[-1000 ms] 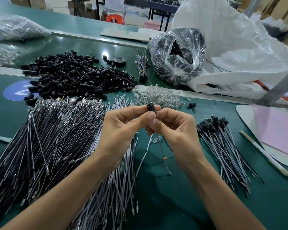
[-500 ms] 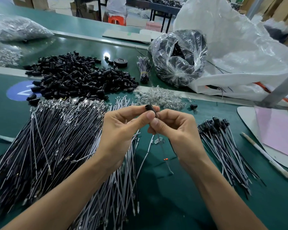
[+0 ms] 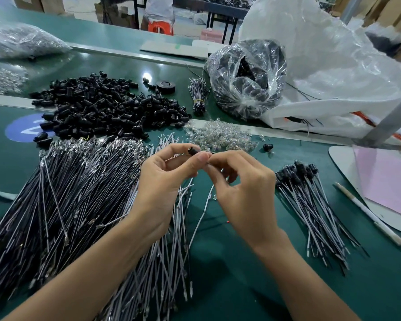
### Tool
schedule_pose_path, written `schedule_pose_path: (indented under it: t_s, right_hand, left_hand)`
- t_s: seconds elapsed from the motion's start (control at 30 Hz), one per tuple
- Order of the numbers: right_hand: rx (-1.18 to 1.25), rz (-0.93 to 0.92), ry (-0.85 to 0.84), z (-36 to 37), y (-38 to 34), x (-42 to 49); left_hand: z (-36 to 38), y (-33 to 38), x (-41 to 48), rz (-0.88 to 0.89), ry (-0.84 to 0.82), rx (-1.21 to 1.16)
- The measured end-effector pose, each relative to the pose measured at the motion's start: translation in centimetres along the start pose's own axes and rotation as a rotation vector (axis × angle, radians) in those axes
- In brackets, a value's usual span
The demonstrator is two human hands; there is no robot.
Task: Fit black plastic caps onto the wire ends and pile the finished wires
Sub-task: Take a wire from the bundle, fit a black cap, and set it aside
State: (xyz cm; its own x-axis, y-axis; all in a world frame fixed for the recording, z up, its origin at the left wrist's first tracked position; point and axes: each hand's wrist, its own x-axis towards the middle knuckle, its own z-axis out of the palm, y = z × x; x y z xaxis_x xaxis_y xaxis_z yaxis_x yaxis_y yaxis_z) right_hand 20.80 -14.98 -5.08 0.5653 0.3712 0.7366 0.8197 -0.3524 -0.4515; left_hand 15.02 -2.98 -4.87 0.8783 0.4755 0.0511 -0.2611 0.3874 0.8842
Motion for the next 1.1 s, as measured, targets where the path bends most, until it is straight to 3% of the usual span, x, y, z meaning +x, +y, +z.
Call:
schedule_pose_path:
  t_s: [0.17, 0.37, 0.9, 1.1]
  right_hand:
    - [0.095, 0.074, 0.032, -0.3, -0.1, 0.3]
    - [0.044, 0.046, 0.046, -0.5, 0.2, 0.5]
    - [-0.058, -0.027, -0.157, -0.8, 0.8, 0.9]
    - [-0.016, -0.021, -0.019, -1.1, 0.9, 0.9]
  left_hand:
    - [-0.2, 0.2, 0.1, 0.037, -0.066, 0.072]
    - [-0.4, 0.2, 0.4, 0.048, -0.072, 0.124]
    - [0.0, -0.5, 0.2, 0.081, -0.045, 0.111]
    - [-0.1, -0.4, 0.2, 0.088, -0.015, 0.103]
